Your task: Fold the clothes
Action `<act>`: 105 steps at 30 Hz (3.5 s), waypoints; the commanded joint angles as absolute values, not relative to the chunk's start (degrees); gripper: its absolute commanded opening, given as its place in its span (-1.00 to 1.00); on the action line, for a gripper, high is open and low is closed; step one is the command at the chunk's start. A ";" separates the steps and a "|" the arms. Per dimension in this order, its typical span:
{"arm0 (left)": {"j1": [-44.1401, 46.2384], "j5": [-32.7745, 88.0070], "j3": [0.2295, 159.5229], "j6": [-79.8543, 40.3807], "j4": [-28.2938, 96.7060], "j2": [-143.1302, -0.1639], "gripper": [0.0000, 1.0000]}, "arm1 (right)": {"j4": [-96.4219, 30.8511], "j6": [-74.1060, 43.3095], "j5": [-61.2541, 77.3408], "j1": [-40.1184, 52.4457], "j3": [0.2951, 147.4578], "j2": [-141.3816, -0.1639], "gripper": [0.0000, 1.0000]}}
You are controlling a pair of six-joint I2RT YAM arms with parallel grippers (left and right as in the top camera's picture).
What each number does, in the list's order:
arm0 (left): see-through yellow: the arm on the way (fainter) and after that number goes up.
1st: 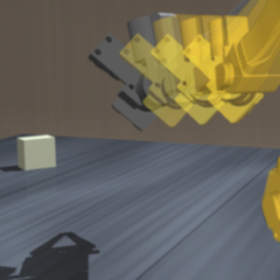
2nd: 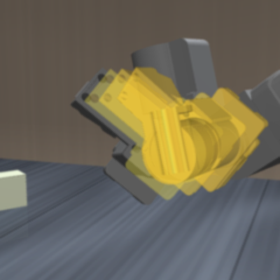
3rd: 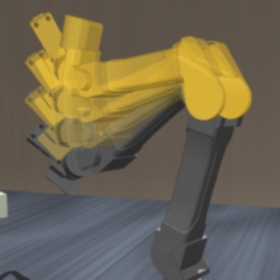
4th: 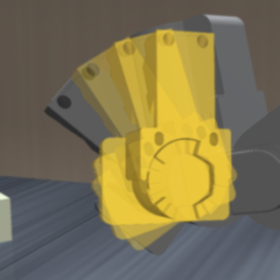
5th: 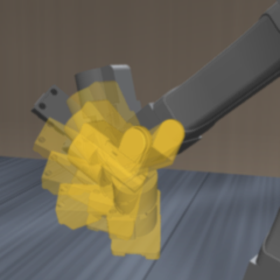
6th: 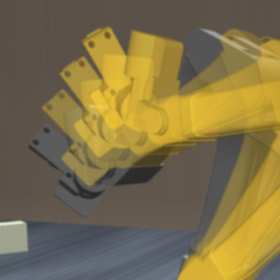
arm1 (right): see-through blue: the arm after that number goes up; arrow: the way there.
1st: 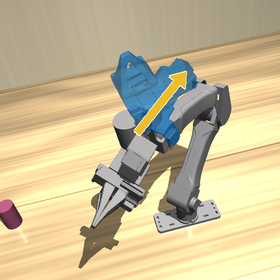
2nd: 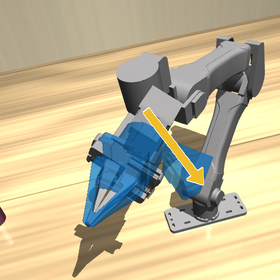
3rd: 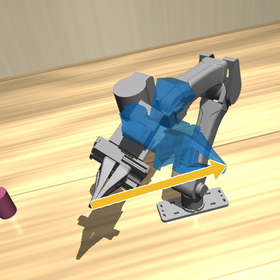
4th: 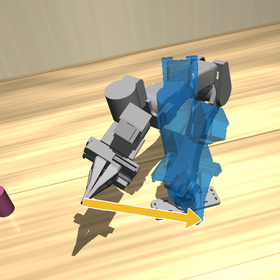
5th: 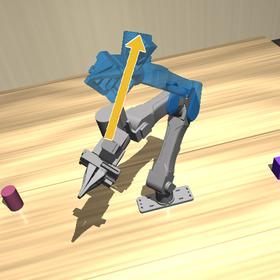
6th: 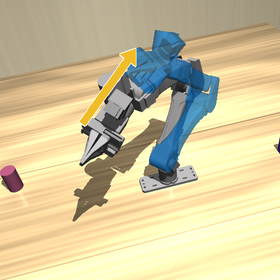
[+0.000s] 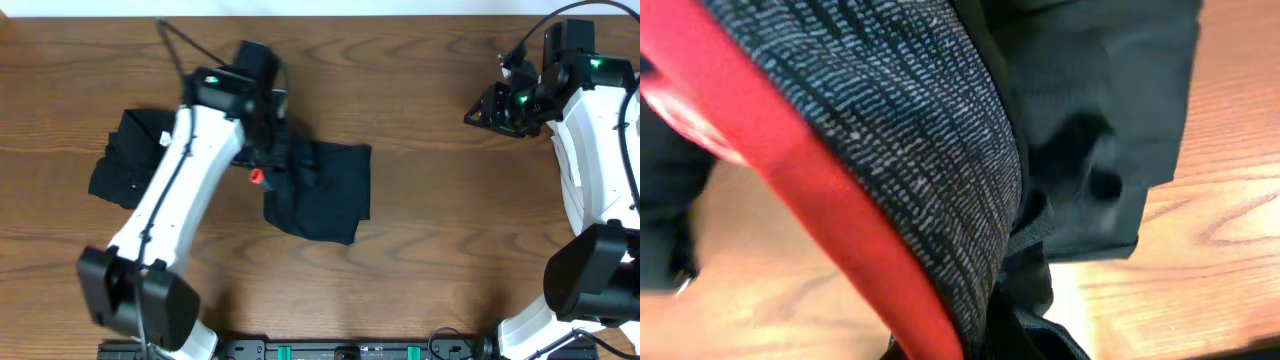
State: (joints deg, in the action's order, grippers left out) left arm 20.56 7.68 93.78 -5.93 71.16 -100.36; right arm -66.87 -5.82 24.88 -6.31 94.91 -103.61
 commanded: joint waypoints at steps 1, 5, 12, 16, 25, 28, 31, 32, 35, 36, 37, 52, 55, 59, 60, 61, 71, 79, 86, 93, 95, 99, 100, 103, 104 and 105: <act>24.86 6.94 93.71 -6.31 70.39 -103.44 -0.88 | -67.26 -5.52 25.96 -6.31 95.90 -102.54 -0.30; 29.91 6.96 93.71 -6.52 69.45 -107.85 -0.88 | -67.61 -5.50 25.96 -6.31 95.90 -102.54 -0.30; 36.73 7.01 93.71 -8.25 66.00 -114.48 -0.88 | -67.99 -5.50 25.96 -6.31 95.90 -102.54 -0.30; 39.88 7.01 93.71 -9.17 64.25 -116.01 -0.46 | -68.01 -5.50 25.96 -6.31 95.90 -102.54 -0.30; 43.51 6.72 93.80 -10.90 64.79 -114.43 -0.06 | -68.14 -5.48 25.93 -6.31 95.90 -102.54 -0.28; 42.35 5.98 93.80 -11.49 66.43 -111.18 -0.07 | -68.14 -5.48 25.93 -6.31 95.90 -102.54 -0.27; 40.32 3.46 93.80 -13.08 67.83 -105.41 -0.09 | -68.14 -5.48 26.00 -6.13 95.90 -102.54 -0.52; 39.48 2.48 93.80 -13.28 67.96 -103.37 -0.08 | -68.14 -5.48 26.02 -5.87 95.90 -102.54 -0.55; 35.92 -1.41 93.80 -13.87 67.70 -96.31 -0.09 | -68.07 -0.91 31.22 -3.90 95.90 -102.54 -0.56; 34.57 -2.42 93.80 -13.87 67.53 -94.52 -0.08 | -68.05 0.40 33.30 -2.92 95.90 -102.54 -0.59; 32.80 -3.22 93.80 -13.87 67.35 -92.64 -0.18 | -67.92 0.93 34.98 -1.30 95.90 -102.54 -0.61; 14.70 5.08 87.81 -14.72 68.47 -91.11 -0.29 | -59.31 -2.94 31.07 29.19 93.76 -113.06 -0.79; 14.02 7.29 85.30 -14.70 67.81 -91.64 -0.26 | -60.73 -4.75 28.03 32.45 93.51 -118.56 -0.93; 14.04 10.02 81.21 -14.68 66.00 -92.51 -0.22 | -65.89 -13.47 12.78 32.82 93.51 -123.46 -0.97; 14.04 11.14 79.70 -14.68 64.88 -92.66 -0.18 | -66.98 -14.31 9.98 32.45 93.51 -123.81 -0.97; 14.04 12.03 78.43 -14.68 63.75 -92.75 -0.17 | -67.53 -14.17 8.93 32.03 93.51 -123.81 -0.96; 14.06 24.69 67.92 -14.70 46.50 -97.23 0.50 | -66.48 -5.43 15.77 27.09 93.54 -113.10 -0.65; 14.04 24.62 67.85 -14.70 43.46 -106.04 0.78 | -67.05 -5.06 15.90 25.12 93.51 -109.78 -0.15; 14.09 29.76 67.85 -14.70 41.25 -113.71 0.89 | -66.85 -5.08 15.92 25.26 93.47 -109.80 -0.10; 14.11 40.21 67.81 -14.68 36.62 -116.05 0.78 | -66.46 -5.26 15.88 25.56 92.99 -111.70 0.11; 14.11 41.43 67.81 -14.70 36.07 -116.05 0.61 | -66.67 -6.37 15.90 25.56 92.99 -113.47 -0.05; 14.11 41.41 67.81 -14.63 36.18 -116.05 0.01 | -66.63 -9.26 15.90 25.85 92.97 -117.36 -0.38; 14.11 41.41 67.81 -14.37 36.14 -116.05 -0.21 | -66.61 -9.43 15.92 25.93 92.97 -117.89 -0.44; 14.11 41.47 67.81 -13.15 36.21 -116.05 -0.82 | -66.46 -10.07 15.90 26.28 92.97 -119.22 -0.56; 14.09 41.93 67.81 -13.08 36.38 -116.05 -0.88 | -66.41 -10.07 15.88 26.30 92.97 -119.22 -0.58; 14.02 43.83 67.85 -11.90 36.56 -115.98 -0.88 | -66.37 -10.04 15.86 26.30 92.99 -119.02 -0.60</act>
State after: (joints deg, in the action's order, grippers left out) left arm 13.98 41.60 68.62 -14.28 35.97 -115.31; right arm -66.39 -8.80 15.59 25.43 93.03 -119.42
